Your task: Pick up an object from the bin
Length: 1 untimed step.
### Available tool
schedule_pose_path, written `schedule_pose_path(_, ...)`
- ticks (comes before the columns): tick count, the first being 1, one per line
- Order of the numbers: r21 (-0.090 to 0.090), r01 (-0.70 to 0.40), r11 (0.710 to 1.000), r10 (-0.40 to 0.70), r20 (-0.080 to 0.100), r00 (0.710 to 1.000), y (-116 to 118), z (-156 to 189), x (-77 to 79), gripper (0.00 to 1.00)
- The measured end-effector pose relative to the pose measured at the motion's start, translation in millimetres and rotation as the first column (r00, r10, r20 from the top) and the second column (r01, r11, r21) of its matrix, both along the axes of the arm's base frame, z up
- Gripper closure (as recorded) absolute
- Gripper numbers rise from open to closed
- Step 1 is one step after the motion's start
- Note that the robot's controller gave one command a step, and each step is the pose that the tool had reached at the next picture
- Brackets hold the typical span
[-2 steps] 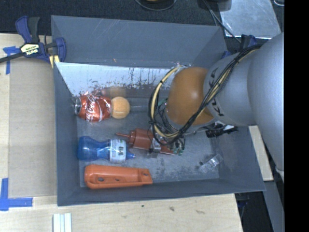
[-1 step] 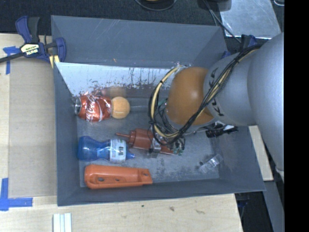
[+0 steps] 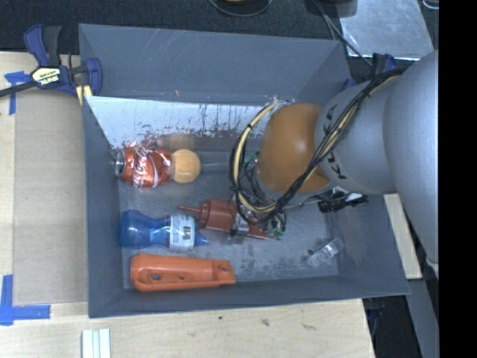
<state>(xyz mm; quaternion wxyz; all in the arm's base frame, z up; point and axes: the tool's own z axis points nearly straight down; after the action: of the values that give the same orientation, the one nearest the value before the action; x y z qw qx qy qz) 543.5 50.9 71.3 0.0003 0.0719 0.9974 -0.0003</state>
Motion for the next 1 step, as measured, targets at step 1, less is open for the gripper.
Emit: schedule_pose_path(1, -0.001, 0.000, 1.000, 0.000, -0.008, 1.000, -0.4, 16.5, -2.4, 1.00)
